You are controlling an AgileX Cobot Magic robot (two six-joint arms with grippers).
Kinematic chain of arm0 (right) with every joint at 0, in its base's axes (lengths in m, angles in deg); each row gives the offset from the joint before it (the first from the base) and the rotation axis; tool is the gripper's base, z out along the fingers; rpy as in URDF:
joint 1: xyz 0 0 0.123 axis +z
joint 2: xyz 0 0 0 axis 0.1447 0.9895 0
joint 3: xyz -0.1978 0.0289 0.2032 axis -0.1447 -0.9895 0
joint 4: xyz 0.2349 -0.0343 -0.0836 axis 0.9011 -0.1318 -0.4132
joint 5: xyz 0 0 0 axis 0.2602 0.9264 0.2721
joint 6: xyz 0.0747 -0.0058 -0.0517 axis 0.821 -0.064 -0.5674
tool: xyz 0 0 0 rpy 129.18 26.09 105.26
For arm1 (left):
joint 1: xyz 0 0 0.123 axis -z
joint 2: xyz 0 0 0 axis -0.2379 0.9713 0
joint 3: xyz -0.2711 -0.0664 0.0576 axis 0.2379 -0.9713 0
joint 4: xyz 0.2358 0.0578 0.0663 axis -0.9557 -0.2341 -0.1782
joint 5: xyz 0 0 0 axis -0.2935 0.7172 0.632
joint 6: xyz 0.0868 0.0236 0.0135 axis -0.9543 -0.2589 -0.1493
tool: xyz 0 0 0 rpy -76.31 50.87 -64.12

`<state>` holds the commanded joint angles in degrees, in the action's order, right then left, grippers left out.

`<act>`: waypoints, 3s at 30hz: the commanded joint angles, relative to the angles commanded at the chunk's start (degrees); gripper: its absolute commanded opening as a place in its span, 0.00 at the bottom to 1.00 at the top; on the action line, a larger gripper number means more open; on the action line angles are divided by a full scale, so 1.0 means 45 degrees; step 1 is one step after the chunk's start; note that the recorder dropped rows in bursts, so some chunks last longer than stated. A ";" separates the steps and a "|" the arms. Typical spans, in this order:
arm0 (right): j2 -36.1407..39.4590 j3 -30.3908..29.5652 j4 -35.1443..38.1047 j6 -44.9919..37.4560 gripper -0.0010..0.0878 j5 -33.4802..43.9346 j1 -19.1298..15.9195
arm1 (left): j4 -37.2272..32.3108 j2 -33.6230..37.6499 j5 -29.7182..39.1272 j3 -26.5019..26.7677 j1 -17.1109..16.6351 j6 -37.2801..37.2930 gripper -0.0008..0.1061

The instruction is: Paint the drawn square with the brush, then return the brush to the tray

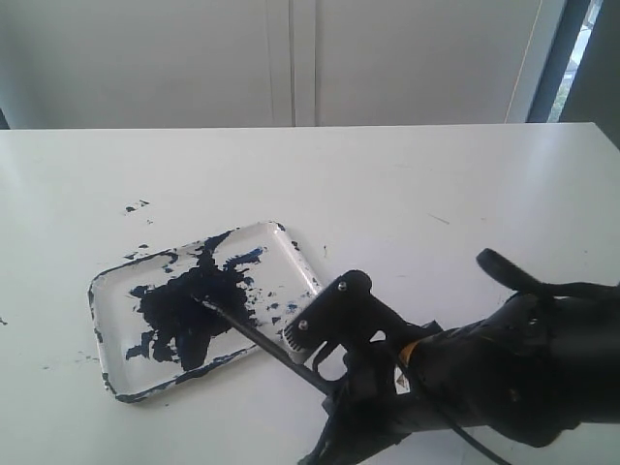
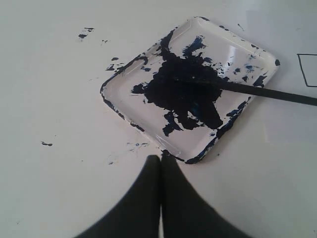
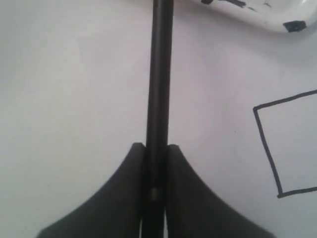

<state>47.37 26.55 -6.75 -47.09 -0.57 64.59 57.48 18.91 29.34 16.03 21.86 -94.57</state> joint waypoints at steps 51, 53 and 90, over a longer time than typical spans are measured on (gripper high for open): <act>-0.1133 0.0059 -0.3276 0.2898 0.01 0.1648 -0.0446 | 0.1807 0.0000 -0.0051 0.0043 0.0000 -0.1663 0.01; -0.1777 0.0254 -0.3114 0.2838 0.01 0.1953 -0.0446 | 0.2453 0.0000 -0.0057 0.0053 0.0000 -0.2357 0.01; -0.8441 0.1752 -0.2262 0.1711 0.01 0.9312 -0.0446 | 1.2013 0.5892 0.0632 0.0053 0.0000 -1.3123 0.33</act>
<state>9.39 34.43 -16.93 -39.39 41.33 62.58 111.54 45.42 32.18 16.27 21.86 -153.62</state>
